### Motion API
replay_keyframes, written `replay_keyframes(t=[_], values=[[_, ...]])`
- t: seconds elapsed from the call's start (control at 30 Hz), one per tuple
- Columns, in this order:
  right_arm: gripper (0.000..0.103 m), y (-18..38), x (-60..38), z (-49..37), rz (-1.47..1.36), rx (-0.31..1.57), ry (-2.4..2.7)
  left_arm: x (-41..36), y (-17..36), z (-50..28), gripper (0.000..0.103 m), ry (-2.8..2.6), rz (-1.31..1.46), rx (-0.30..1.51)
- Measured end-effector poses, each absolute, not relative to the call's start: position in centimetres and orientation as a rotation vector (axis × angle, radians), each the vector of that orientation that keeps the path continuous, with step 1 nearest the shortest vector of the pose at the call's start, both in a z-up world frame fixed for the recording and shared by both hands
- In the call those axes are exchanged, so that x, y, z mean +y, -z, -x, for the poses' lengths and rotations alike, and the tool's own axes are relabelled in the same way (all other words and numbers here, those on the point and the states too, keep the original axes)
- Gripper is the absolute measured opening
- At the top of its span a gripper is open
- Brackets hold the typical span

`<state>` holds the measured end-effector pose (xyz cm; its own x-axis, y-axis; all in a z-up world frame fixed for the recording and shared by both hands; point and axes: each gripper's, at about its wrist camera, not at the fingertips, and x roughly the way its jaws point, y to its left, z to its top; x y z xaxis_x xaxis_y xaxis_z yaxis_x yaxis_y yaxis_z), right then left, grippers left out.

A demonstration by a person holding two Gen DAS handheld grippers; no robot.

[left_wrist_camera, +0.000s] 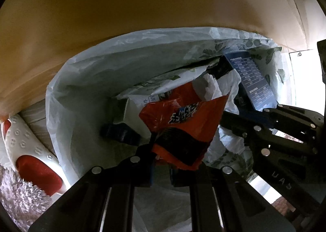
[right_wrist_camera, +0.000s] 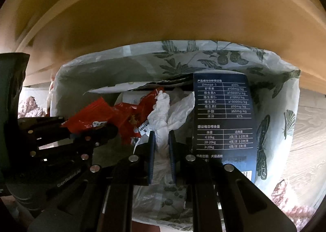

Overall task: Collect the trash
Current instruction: 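Lower both tools into the wastebasket and open them to drop bag and tissue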

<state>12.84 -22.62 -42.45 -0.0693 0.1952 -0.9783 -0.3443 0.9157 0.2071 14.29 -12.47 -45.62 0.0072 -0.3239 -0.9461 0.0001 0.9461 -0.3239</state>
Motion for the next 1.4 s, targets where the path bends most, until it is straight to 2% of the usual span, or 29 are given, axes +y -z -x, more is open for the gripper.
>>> replay_keyframes(t=[0.67,0.9,0.97,1.1,1.4], values=[[0.015,42.1,-24.2,-13.8,0.081,1.595,-0.455,-12.6,45.9,-14.6,0.010,0.245,0.268,1.554],[0.029,41.2,-24.2,-13.6,0.113,1.568,-0.458,-12.5,45.0,-14.6,0.020,0.249,0.274,1.539],[0.030,40.9,-24.3,-13.6,0.121,1.556,-0.454,-12.4,44.7,-14.5,0.022,0.246,0.270,1.531],[0.034,40.2,-24.5,-13.8,0.128,1.526,-0.438,-11.8,43.9,-14.4,0.038,0.205,0.278,1.516],[0.040,38.5,-25.6,-14.0,0.137,1.464,-0.423,-11.5,42.0,-13.6,0.051,0.172,0.257,1.463]])
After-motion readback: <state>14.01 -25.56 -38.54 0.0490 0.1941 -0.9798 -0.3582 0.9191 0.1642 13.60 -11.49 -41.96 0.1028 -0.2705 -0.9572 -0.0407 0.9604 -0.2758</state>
